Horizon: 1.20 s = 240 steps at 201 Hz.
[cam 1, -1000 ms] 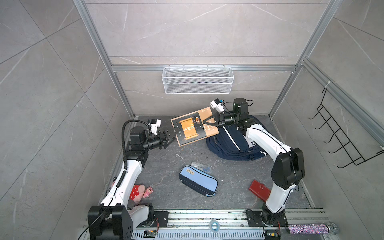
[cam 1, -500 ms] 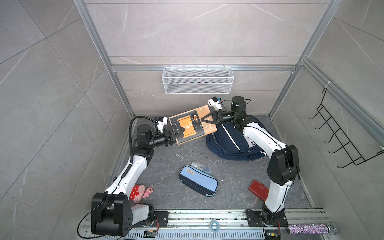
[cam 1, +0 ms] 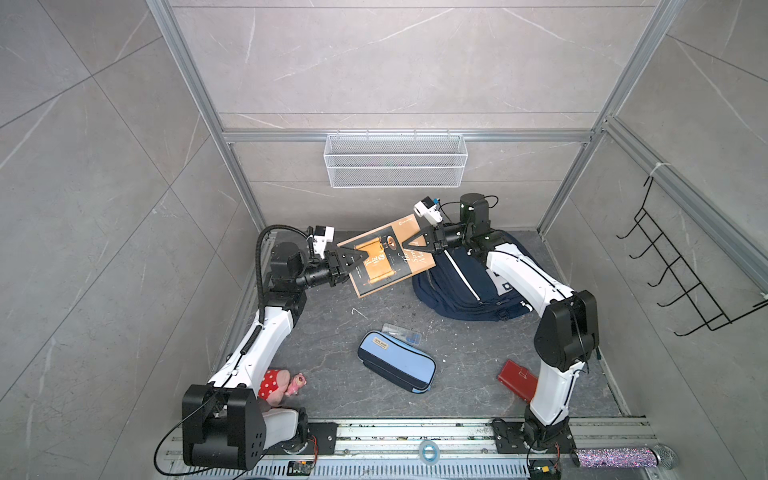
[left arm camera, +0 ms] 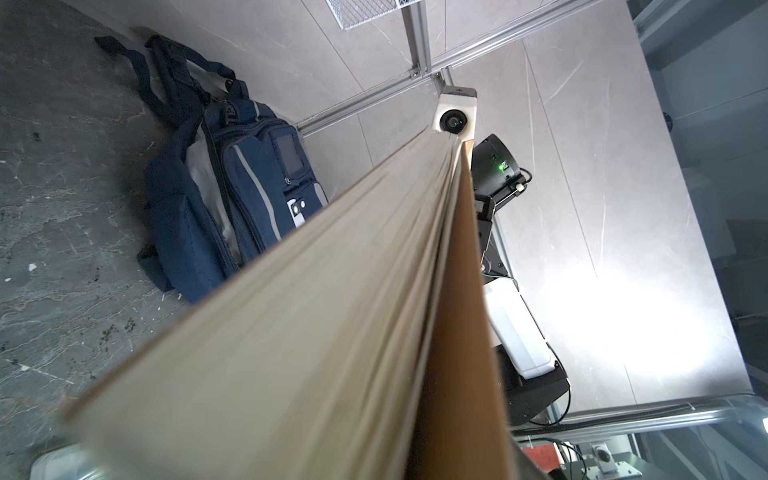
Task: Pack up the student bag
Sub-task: 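Carry the upright tan book toward the backpack with both grippers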
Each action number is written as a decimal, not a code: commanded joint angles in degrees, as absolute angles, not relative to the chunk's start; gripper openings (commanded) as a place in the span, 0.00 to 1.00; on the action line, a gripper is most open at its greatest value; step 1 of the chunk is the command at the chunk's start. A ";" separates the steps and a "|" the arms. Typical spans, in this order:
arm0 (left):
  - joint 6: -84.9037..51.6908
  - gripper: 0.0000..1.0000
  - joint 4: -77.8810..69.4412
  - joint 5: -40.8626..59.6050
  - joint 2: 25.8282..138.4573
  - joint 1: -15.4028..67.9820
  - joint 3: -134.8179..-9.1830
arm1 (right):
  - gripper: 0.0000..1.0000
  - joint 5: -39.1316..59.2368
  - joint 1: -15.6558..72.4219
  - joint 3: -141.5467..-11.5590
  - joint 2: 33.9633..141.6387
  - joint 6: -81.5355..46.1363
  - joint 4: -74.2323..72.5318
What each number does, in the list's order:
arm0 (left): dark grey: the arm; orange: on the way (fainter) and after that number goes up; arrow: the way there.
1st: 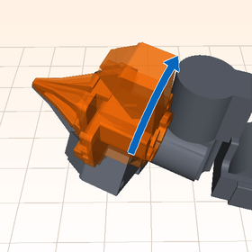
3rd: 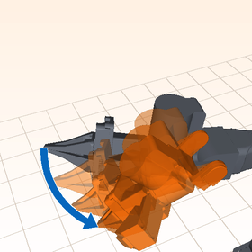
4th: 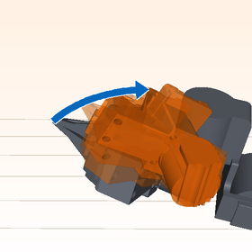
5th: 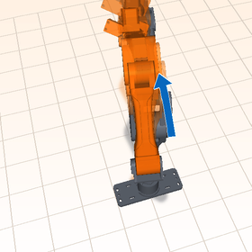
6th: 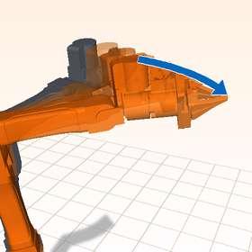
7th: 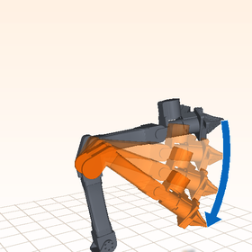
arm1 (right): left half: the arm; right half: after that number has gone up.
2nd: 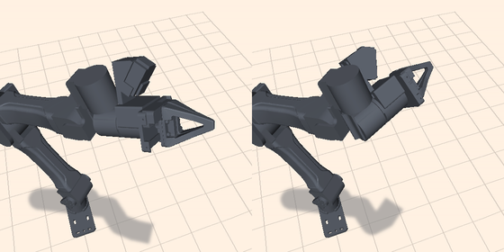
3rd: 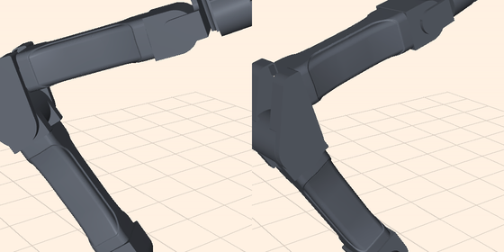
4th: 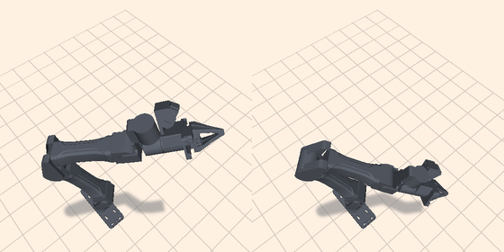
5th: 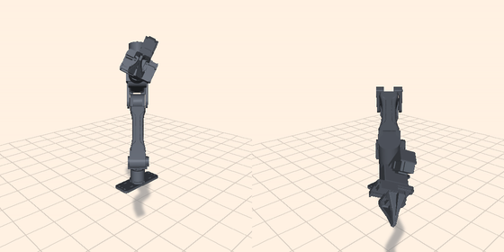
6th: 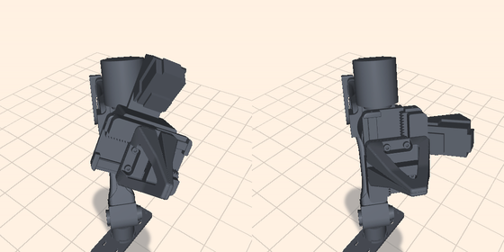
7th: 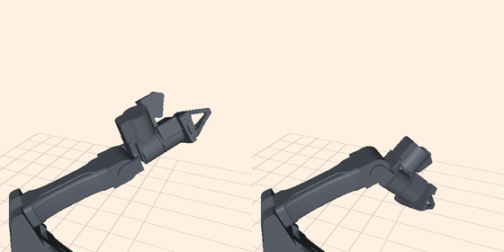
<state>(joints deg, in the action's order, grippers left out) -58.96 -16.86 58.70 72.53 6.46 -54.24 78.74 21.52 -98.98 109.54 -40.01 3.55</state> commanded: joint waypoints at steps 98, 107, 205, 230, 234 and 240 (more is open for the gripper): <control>-58.30 0.10 -18.59 61.24 69.47 6.39 -57.34 | 0.00 77.13 21.47 -103.05 107.97 -41.73 1.41; -58.65 0.00 -19.30 61.02 69.73 6.41 -57.60 | 0.00 76.58 21.47 -104.02 108.09 -38.73 5.65; -49.58 0.00 1.74 44.25 67.59 3.55 -57.98 | 0.94 46.71 15.82 -101.19 104.44 -21.62 37.08; -49.59 0.00 1.85 41.92 66.93 3.25 -57.24 | 0.93 34.83 15.61 -106.97 108.52 -13.57 52.02; -49.61 0.00 1.78 41.97 67.04 3.26 -57.16 | 0.92 33.48 15.64 -107.35 109.23 -13.19 53.17; -49.64 0.00 1.92 41.92 67.21 3.31 -56.94 | 0.92 31.79 15.73 -107.92 110.09 -12.74 54.44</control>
<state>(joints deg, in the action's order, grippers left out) -52.18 3.09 44.49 69.91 3.36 -55.64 45.34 15.09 -103.90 107.87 -21.43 39.29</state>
